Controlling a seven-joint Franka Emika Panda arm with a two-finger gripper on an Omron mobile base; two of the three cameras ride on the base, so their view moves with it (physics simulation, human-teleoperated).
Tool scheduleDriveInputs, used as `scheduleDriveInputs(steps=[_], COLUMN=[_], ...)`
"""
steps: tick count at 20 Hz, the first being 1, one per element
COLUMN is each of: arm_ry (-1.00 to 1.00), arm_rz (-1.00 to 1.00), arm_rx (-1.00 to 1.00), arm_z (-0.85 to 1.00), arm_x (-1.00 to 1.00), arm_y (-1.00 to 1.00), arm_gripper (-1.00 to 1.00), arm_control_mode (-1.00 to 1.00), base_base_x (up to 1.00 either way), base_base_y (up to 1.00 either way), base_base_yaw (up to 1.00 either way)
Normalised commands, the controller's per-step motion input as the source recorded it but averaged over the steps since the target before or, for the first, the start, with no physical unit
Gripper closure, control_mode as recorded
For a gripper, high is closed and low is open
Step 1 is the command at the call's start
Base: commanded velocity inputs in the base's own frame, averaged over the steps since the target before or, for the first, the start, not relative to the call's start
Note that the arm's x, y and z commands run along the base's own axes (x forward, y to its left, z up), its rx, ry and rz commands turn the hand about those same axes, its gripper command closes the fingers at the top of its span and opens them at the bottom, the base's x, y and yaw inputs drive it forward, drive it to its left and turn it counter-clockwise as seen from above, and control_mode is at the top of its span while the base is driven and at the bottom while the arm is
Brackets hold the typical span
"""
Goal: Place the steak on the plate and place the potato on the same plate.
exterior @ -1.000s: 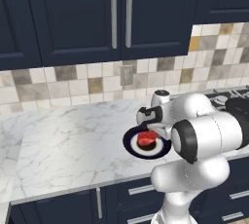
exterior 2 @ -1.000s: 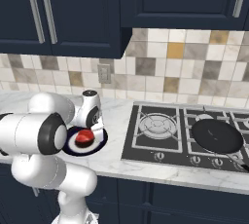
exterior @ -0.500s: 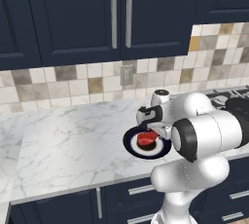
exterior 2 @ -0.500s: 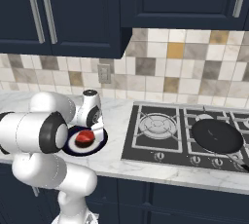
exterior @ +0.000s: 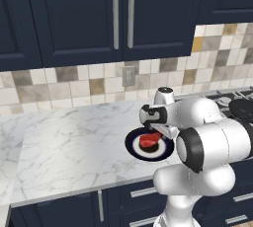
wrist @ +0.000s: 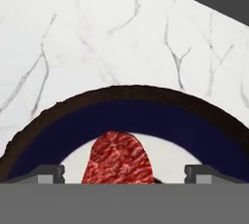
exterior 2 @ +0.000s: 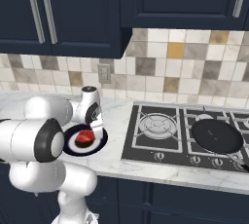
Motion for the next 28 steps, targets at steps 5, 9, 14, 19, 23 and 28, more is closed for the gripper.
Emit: scheduleDriveInputs(steps=[5,9,14,19,23,28], arm_ry=[0.00,0.00,0.00,0.00,0.00,-0.02], arm_rz=[0.03,0.13,0.27,0.31,0.26,0.23], arm_rx=[-0.01,-0.04,-0.05,-0.03,0.00,0.00], arm_z=[0.57,0.53,0.16,0.23,0.64,0.78], arm_x=[-0.30,-0.71,-0.96,-1.00,-0.75,-0.70], arm_y=[0.00,0.00,0.01,0.17,0.28,0.00], arm_gripper=[-1.00,-1.00,-1.00,-1.00,-1.00,-1.00], arm_control_mode=[-1.00,-1.00,-1.00,-1.00,-1.00,-1.00], base_base_x=[0.00,0.00,0.00,0.00,0.00,0.00], base_base_y=[0.00,0.00,0.00,0.00,0.00,0.00], base_base_yaw=[0.00,0.00,0.00,0.00,0.00,0.00])
